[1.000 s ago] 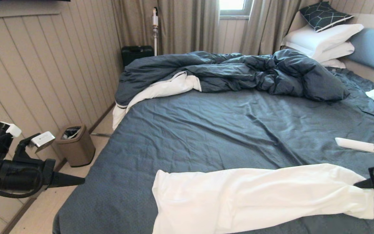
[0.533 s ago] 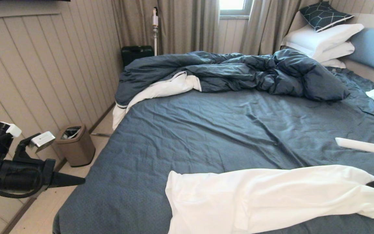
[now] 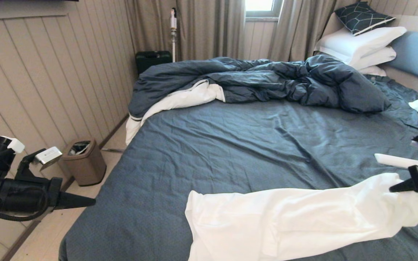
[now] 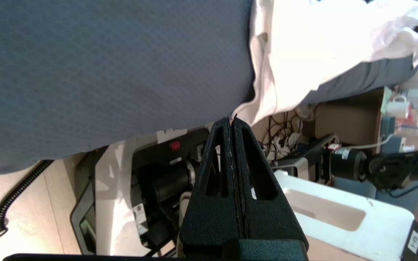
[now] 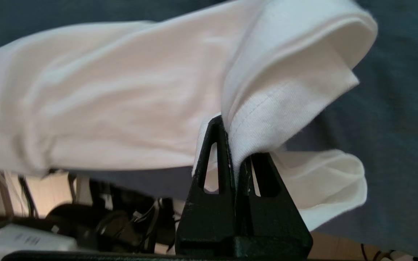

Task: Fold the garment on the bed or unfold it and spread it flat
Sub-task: Fold the white T-shirt

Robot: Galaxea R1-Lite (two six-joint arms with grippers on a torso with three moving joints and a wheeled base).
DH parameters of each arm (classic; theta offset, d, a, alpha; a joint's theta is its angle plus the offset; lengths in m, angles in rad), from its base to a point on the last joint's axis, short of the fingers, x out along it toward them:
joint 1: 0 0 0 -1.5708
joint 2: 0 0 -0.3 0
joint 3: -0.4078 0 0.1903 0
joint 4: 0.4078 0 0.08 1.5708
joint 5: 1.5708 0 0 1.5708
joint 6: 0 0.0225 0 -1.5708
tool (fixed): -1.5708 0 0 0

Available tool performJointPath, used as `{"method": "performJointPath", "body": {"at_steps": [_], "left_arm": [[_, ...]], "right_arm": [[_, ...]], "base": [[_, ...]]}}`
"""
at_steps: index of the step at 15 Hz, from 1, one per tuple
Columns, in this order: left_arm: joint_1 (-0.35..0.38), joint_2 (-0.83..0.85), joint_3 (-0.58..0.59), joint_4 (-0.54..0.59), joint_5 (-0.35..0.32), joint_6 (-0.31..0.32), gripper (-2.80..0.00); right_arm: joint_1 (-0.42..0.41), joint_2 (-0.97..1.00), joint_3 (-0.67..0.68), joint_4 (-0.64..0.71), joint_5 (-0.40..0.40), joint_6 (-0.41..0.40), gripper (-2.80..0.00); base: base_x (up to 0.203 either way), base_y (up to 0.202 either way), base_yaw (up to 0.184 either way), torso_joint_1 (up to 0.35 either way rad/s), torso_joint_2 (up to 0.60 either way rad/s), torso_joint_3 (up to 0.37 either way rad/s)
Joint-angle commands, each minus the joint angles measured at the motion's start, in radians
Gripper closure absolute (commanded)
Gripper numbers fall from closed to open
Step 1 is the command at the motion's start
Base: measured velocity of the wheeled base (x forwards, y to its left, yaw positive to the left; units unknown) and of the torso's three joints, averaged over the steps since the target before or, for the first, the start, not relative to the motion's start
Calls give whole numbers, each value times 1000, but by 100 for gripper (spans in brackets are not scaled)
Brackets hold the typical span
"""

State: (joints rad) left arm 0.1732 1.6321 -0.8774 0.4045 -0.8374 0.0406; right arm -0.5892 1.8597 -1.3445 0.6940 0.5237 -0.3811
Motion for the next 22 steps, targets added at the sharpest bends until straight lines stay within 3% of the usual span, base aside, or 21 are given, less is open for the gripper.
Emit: {"method": "performJointPath", "body": {"at_steps": [1,8,14,22], "left_arm": [[0,3,0,2,-5,1,0],[0,0,0,2,-6,2,0],[0,0,5,2,-6,2,0],[-9,3,6,2,-5,5,0]], "right_arm": [[137,-108,-2,42,8,14,0],[598,-201,-82,135,11,222,0],[895,-158,-118,153,5,314,0],[1106,121,-324,150,-32,373,0]], "base": [[0,0,0,0,0,0],[0,0,0,0,0,0],[0,0,0,0,0,0],[0,0,0,0,0,0]]}}
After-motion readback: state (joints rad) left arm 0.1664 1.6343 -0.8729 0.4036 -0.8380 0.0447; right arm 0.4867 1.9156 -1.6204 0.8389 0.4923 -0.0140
